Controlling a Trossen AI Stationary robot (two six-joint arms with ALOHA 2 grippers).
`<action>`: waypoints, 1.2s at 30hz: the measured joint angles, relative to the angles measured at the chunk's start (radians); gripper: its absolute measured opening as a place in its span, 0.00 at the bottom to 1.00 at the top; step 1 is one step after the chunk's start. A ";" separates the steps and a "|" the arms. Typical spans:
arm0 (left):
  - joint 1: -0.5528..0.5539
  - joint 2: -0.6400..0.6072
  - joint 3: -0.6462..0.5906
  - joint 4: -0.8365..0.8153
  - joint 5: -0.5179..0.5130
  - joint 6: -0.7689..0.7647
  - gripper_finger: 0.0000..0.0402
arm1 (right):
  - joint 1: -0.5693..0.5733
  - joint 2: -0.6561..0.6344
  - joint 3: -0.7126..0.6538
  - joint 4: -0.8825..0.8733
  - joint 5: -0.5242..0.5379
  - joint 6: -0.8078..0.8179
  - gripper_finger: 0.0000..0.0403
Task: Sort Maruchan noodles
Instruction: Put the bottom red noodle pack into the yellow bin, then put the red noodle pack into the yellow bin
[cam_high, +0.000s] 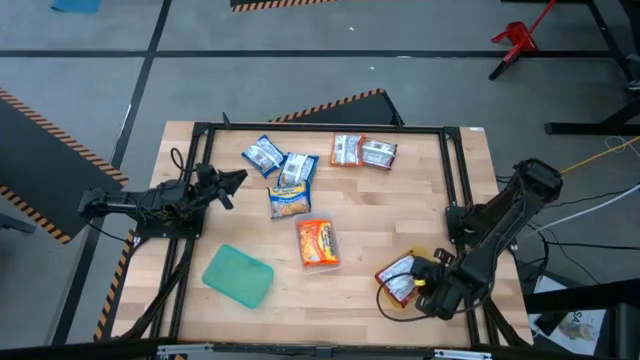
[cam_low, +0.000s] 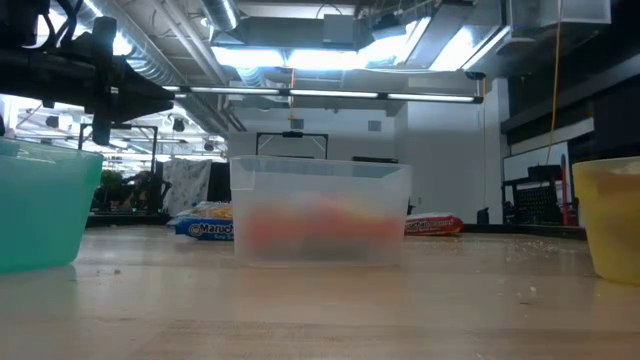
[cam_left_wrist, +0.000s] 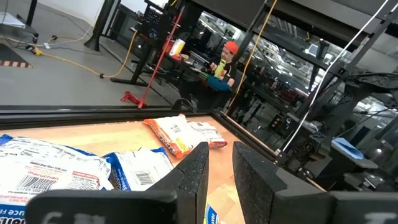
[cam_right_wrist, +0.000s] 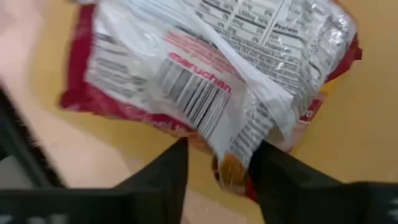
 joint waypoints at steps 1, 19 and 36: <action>0.000 0.000 0.000 0.000 -0.001 0.000 0.17 | 0.000 -0.016 0.006 -0.007 0.000 -0.003 0.41; 0.000 0.000 0.000 0.000 0.001 0.001 0.17 | -0.472 -0.334 0.157 -0.373 0.441 -0.423 0.66; 0.000 0.000 0.000 -0.002 0.002 0.010 0.17 | -1.411 -0.131 0.157 -0.081 0.003 -1.298 0.84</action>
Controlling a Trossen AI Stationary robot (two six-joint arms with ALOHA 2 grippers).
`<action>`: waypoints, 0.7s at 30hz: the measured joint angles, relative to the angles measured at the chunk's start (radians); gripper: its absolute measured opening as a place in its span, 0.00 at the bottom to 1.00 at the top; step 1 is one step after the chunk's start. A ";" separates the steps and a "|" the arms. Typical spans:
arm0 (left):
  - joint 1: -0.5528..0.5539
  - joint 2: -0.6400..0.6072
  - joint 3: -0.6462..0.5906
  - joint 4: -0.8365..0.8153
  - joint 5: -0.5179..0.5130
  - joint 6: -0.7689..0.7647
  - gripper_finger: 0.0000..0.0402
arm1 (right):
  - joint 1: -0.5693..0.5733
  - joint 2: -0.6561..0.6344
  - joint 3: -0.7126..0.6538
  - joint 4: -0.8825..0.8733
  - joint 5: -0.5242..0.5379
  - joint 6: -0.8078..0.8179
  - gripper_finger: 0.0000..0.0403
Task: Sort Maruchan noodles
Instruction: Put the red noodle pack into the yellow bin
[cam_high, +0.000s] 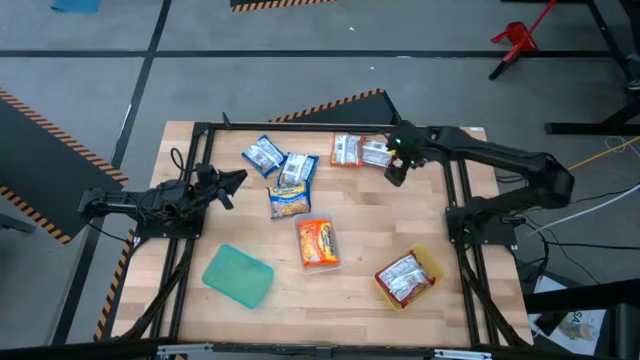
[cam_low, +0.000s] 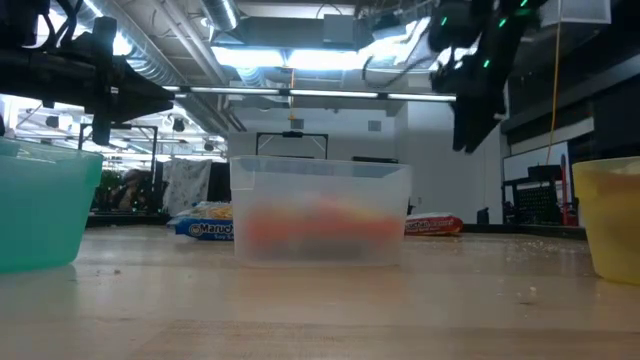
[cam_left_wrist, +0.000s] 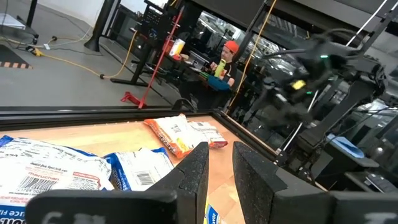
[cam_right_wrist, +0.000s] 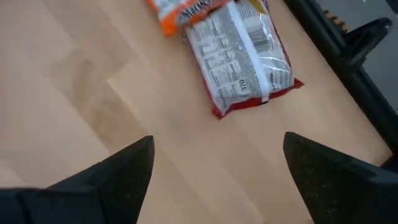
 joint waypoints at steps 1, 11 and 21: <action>0.000 0.000 0.000 0.000 0.000 0.000 0.17 | -0.018 0.028 0.000 0.012 -0.009 -0.027 0.84; 0.000 0.000 0.000 -0.001 0.000 0.027 0.17 | -0.149 0.308 0.000 0.132 -0.056 -0.179 0.84; 0.000 0.000 0.000 -0.001 -0.014 0.052 0.17 | -0.214 0.442 0.000 0.241 -0.117 -0.220 0.84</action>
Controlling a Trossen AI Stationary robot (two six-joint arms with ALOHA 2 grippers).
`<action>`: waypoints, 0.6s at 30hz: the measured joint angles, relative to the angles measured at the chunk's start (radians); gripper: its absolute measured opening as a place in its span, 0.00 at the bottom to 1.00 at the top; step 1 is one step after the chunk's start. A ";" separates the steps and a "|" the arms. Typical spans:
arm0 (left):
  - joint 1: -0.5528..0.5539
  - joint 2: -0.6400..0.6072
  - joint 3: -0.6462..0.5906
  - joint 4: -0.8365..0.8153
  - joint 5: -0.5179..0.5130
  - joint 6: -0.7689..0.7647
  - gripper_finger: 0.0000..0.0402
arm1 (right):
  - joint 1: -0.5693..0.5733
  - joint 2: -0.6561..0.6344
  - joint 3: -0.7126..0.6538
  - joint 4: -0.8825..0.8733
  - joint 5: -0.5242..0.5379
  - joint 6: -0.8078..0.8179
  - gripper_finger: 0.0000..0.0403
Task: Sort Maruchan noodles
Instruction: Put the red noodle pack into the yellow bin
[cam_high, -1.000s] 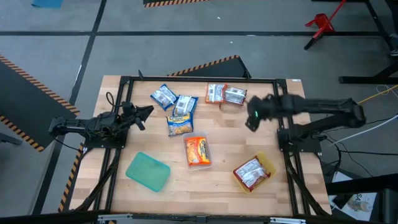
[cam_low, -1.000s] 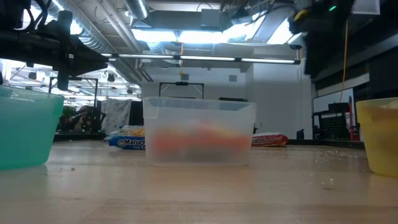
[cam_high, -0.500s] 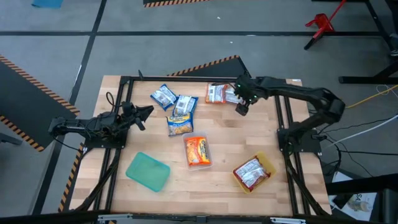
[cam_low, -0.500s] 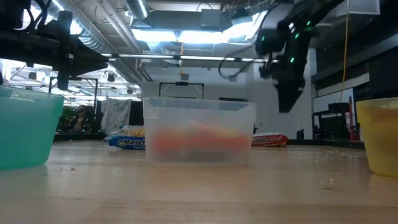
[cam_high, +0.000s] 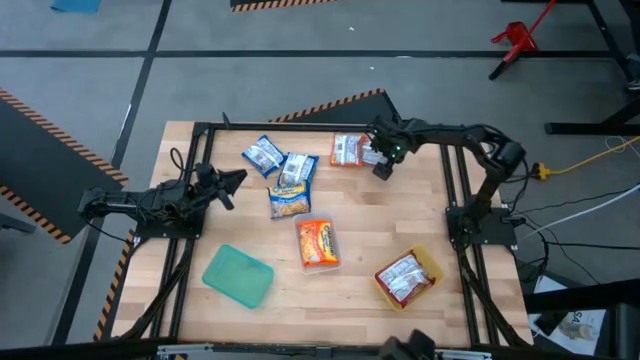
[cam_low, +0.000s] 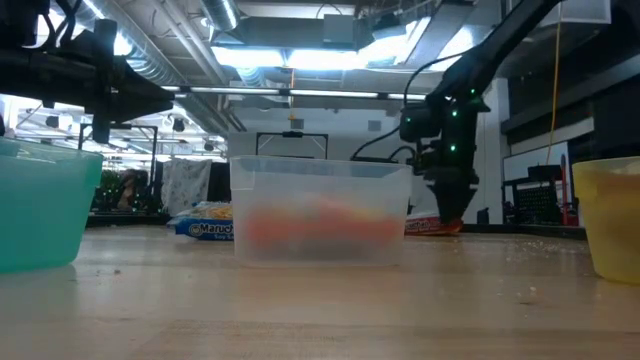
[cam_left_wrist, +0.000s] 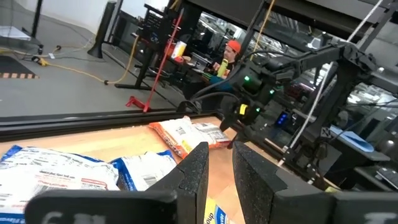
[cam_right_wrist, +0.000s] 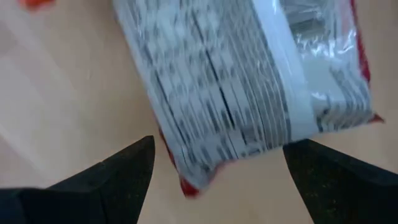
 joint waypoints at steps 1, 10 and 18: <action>0.000 0.000 0.000 0.000 -0.006 0.000 0.17 | 0.001 0.003 0.000 0.019 0.014 -0.001 0.83; 0.000 0.000 0.000 0.000 -0.012 0.000 0.17 | -0.006 0.005 0.000 0.052 0.054 -0.007 0.47; 0.000 0.000 0.000 0.000 -0.012 0.000 0.17 | -0.006 0.005 0.000 0.052 0.047 -0.050 0.03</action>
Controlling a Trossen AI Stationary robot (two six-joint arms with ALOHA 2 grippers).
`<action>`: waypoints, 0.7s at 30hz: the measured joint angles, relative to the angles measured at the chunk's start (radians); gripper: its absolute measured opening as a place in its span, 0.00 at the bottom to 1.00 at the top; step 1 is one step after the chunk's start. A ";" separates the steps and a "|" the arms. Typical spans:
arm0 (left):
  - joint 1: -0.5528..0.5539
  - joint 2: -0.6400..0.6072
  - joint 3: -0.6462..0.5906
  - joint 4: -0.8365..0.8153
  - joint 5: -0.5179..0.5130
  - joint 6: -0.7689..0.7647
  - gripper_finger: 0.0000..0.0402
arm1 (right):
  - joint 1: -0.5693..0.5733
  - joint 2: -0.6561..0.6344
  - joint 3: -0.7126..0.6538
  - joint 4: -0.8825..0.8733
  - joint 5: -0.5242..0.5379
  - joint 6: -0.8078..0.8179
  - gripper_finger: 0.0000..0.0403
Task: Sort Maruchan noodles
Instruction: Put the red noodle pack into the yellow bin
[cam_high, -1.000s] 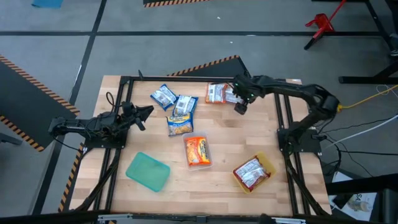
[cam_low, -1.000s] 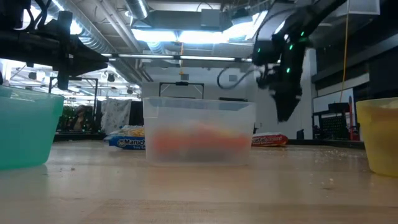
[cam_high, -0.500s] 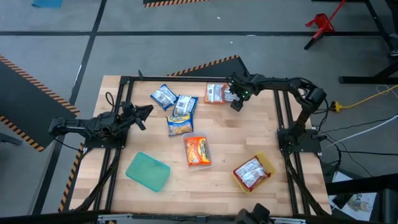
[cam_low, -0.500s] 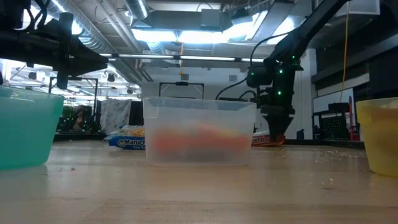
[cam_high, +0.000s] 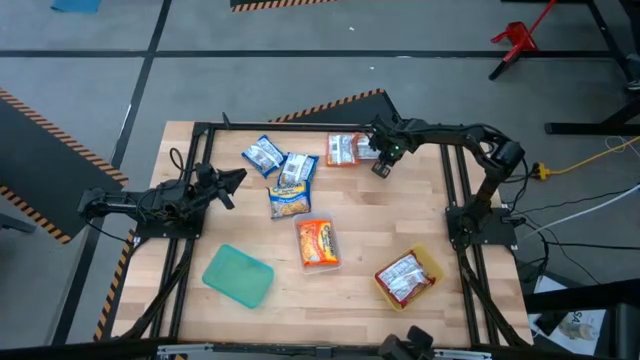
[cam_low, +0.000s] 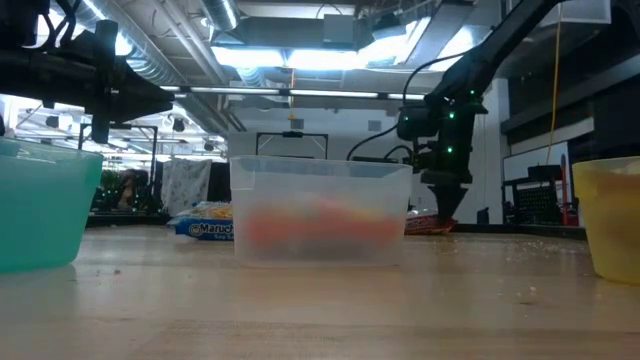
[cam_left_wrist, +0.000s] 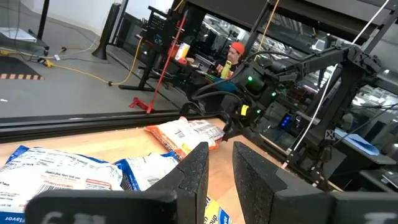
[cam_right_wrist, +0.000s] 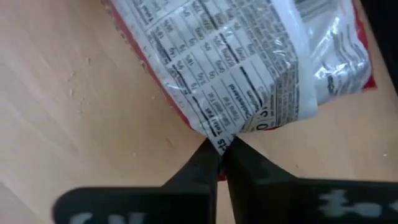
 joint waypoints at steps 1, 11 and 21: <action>0.000 0.000 0.000 0.000 0.000 0.000 0.17 | 0.000 0.000 0.000 -0.003 -0.008 -0.003 0.02; 0.000 0.000 0.000 0.000 0.000 -0.001 0.17 | 0.075 -0.092 0.000 -0.135 -0.093 0.020 0.00; 0.000 0.000 0.000 0.000 0.000 -0.002 0.17 | 0.282 -0.303 0.001 -0.304 -0.059 0.188 0.00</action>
